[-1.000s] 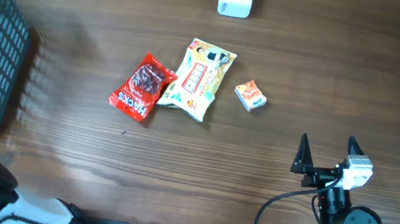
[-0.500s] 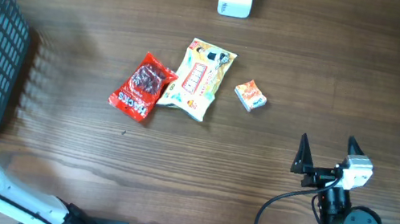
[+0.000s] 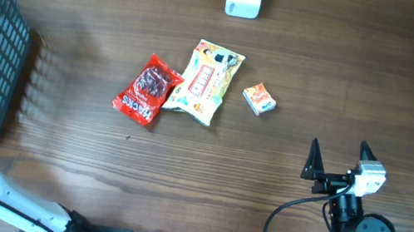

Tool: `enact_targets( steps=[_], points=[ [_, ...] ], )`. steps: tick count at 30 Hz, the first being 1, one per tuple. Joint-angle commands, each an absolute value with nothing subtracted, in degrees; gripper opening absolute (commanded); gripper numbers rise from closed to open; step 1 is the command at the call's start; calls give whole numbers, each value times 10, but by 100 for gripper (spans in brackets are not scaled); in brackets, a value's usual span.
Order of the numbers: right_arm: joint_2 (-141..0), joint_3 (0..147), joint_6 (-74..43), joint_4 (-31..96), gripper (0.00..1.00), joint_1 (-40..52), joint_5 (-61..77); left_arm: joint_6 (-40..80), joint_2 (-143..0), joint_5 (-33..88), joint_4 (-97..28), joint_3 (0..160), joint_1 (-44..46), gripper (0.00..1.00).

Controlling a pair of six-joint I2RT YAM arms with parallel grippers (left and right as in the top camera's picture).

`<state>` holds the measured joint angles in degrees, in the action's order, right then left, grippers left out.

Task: Scan the item barcode
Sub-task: 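Reach the left gripper into the basket and grasp a green packet, then place the green tissue packet right of the yellow packet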

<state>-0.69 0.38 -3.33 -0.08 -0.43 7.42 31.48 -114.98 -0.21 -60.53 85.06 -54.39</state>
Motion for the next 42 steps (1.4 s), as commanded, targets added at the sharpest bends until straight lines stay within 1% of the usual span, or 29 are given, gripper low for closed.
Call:
enact_targets(
  steps=[1,2,4,7,8,9,12,16,19,22,24,26,29,31,33,37,40,42],
  points=[
    [-4,3,-30,-4,100,-6,69,302,-1155,-12,-599,842,-545,80],
    [-4,3,-30,-4,100,-6,69,303,-1155,-12,-597,842,-545,61],
    [-4,3,-30,-4,100,-6,69,303,-1155,-12,-597,846,-545,37],
    [-4,3,-30,-4,100,-6,69,303,-1152,-11,-604,868,-545,11],
    [-4,3,-30,-4,100,-6,69,303,-1150,-8,-609,878,-545,9],
    [-4,3,-30,-4,100,-6,69,303,-1146,-1,-613,890,-545,4],
    [-4,3,-30,-4,100,-6,69,303,-1123,50,-634,939,-545,4],
    [-4,3,-30,-4,100,-6,69,303,-1074,158,-650,997,-545,4],
    [-4,3,-30,-4,100,-6,69,305,-1025,256,-636,1009,-545,4],
    [-4,3,-30,-4,100,-6,69,305,-955,400,-603,1009,-545,4],
    [-4,3,-30,-4,100,-6,69,305,-915,474,-585,1009,-545,4],
    [-4,3,-30,-4,100,-6,69,305,-866,516,-576,1009,-539,4],
    [-4,3,-30,-4,100,-6,69,305,-807,515,-584,1009,-513,4],
    [-4,3,-30,-4,100,-6,69,305,-773,513,-597,1009,-480,4],
    [-4,3,-30,-4,100,-6,69,304,-751,482,-625,1009,-427,4],
    [-4,3,-30,-4,100,-6,69,304,-752,374,-714,999,-286,4],
    [-4,3,-30,-4,100,-6,69,305,-762,335,-716,964,-182,4],
    [-4,3,-30,-4,100,-6,69,305,-781,301,-696,926,-91,4]
  ],
)
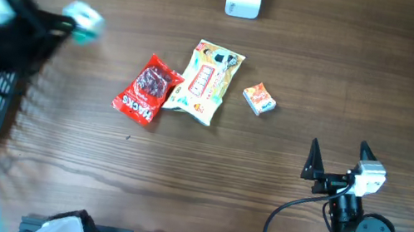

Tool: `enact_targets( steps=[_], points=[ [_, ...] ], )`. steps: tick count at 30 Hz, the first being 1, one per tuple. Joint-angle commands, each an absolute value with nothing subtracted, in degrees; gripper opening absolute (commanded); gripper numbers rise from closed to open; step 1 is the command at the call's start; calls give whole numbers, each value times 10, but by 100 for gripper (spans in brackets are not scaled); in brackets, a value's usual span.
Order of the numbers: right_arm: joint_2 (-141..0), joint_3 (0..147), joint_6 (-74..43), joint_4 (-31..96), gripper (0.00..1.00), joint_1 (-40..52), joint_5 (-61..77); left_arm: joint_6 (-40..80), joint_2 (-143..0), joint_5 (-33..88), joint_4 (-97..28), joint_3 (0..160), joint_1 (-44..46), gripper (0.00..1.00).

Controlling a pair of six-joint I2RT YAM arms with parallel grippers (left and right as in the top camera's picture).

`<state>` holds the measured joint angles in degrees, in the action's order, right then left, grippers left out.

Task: Scan the item barcode
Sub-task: 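Place the green tissue packet right of the yellow packet, then move the right gripper forward over the green tissue packet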

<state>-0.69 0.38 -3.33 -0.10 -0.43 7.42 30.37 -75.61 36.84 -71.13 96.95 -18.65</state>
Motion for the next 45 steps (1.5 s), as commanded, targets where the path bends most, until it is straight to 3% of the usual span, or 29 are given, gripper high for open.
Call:
enact_targets(
  steps=[1,4,9,10,16,25,26,28,30,37,45],
  points=[
    [-4,3,-30,-4,100,-6,69,305,-794,279,-684,907,-54,4],
    [-4,3,-30,-4,100,-6,69,305,-849,239,-633,853,40,4],
    [-4,3,-30,-4,100,-6,69,305,-951,187,-573,830,113,4],
    [-4,3,-30,-4,100,-6,69,305,-970,186,-565,830,121,8],
    [-4,3,-30,-4,100,-6,69,305,-1024,186,-554,830,134,26],
    [-4,3,-30,-4,100,-6,69,302,-959,188,-610,894,71,36],
    [-4,3,-30,-4,100,-6,69,302,-945,188,-620,908,59,41],
    [-4,3,-30,-4,100,-6,69,284,-900,188,-643,943,19,65],
    [-4,3,-30,-4,100,-6,69,257,-835,187,-651,959,-31,100],
    [-4,3,-30,-4,100,-6,69,257,-689,179,-689,959,-166,100],
    [-4,3,-30,-4,100,-6,69,257,-625,160,-773,959,-185,100]
  ],
)
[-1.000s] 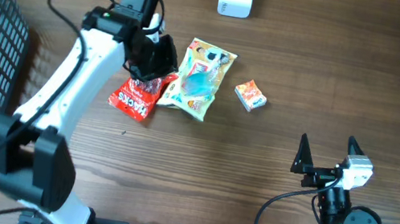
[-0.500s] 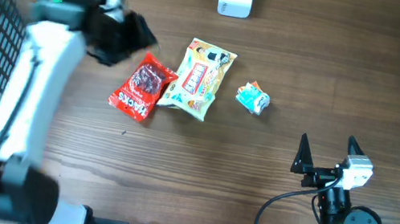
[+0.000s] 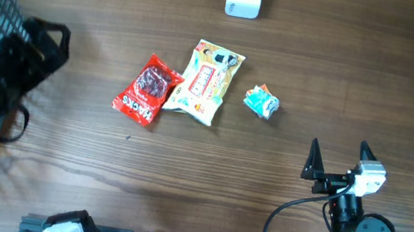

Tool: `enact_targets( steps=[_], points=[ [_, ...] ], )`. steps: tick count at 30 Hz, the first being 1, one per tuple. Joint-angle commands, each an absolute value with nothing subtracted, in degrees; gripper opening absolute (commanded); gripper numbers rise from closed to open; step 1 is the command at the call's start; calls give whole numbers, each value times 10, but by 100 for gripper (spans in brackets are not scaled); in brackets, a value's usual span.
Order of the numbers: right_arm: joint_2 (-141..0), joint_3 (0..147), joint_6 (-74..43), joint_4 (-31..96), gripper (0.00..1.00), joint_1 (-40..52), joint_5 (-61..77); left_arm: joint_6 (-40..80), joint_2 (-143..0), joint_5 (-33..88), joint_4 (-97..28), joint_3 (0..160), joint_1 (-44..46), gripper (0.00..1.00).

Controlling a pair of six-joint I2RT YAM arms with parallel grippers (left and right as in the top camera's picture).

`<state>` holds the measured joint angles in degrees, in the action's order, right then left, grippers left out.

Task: Scan the item barcode
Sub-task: 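Move the right gripper forward over the green tissue packet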

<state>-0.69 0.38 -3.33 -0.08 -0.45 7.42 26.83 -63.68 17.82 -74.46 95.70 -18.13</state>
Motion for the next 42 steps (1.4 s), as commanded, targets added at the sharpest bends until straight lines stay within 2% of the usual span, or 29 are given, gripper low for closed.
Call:
enact_targets(
  steps=[1,6,19,23,25,27,29,32,37,40,42],
  points=[
    [-4,3,-30,-4,100,-6,69,257,-626,153,-784,959,-185,100],
    [-4,3,-30,-4,100,-6,69,257,-641,144,-848,959,-185,100],
    [-4,3,-38,-5,100,-6,75,257,-689,145,-867,959,-185,100],
    [-4,3,-250,-25,100,-6,243,257,-691,145,-867,959,-185,100],
    [-4,3,-475,-32,100,-6,373,257,-691,145,-867,959,-185,100],
    [-4,3,-631,-29,100,-6,380,257,-691,145,-867,959,-185,100],
    [-4,3,-840,-28,100,-6,374,257,-691,145,-867,959,-185,100],
    [-4,3,-963,-66,100,-6,393,257,-691,145,-867,959,-185,100],
    [-4,4,-959,-325,100,-6,361,257,-691,145,-867,959,-185,100],
    [-5,34,-896,-337,100,-6,312,257,-691,145,-867,959,-185,100],
    [-17,76,-792,-313,100,-6,300,257,-691,145,-867,959,-185,100]
  ],
)
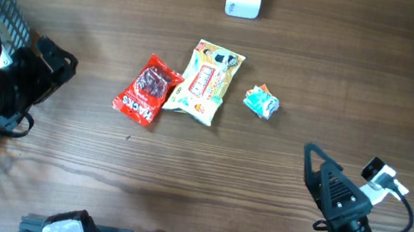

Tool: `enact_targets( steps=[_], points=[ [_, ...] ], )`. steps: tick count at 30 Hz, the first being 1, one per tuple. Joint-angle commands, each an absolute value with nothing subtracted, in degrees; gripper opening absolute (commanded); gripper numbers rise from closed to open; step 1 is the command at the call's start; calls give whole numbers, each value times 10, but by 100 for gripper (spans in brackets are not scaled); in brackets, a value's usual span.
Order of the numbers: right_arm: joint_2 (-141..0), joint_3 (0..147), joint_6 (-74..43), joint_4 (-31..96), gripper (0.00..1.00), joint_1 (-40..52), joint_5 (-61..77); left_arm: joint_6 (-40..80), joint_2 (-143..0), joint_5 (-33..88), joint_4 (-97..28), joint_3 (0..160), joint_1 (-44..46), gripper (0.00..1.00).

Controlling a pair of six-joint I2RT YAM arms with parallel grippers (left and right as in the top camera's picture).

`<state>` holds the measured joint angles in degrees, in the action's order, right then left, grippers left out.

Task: Scan the item barcode
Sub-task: 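Move the right gripper forward over the green tissue packet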

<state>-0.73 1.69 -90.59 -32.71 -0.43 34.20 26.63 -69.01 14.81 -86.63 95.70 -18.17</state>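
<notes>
A red snack packet point(146, 89) lies mid-table beside a yellow-and-white packet point(206, 82). To their right lies a small crumpled teal packet point(261, 101). The white scanner stands at the far edge. My left gripper point(60, 58) hovers well left of the packets, by the basket; its fingers look apart with nothing between them. My right gripper point(315, 157) is low at the right, turned sideways so that only one finger shows.
A grey mesh basket stands at the far left, partly behind my left arm. Bare wooden table point(181, 171) lies between the packets and the front edge.
My right arm has swung from facing straight ahead to leaning left and rolled over. My left gripper has shifted slightly down and right. The packets have not moved.
First an orange box lay right of the yellow packet and my left arm was low at the left. Then my left gripper hung by the basket with a teal thing. After that, a teal packet lay at the orange box's spot and the gripper was empty. Now my right arm has turned.
</notes>
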Motion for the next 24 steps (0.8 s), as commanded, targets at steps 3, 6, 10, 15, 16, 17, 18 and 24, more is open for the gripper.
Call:
enact_targets(
  steps=[3,6,10,15,16,17,18,24],
  points=[
    [-84,209,-538,-154,100,-6,298,257,-691,145,-867,959,-185,100],
    [-179,347,-373,36,99,-6,298,257,-691,145,-867,959,-185,100],
    [-390,577,-216,289,99,-6,396,257,-691,145,-867,959,-185,100],
    [-590,789,-63,546,100,61,356,257,-691,145,-867,959,-185,100],
    [-616,808,-52,571,100,83,324,257,-691,145,-867,959,-185,100],
    [-644,821,-43,592,100,110,281,257,-691,145,-867,959,-185,100],
    [-668,827,-44,604,100,136,234,257,-691,145,-867,959,-185,100],
    [-831,828,-111,572,100,239,38,257,-691,145,-867,959,-185,100]
  ],
)
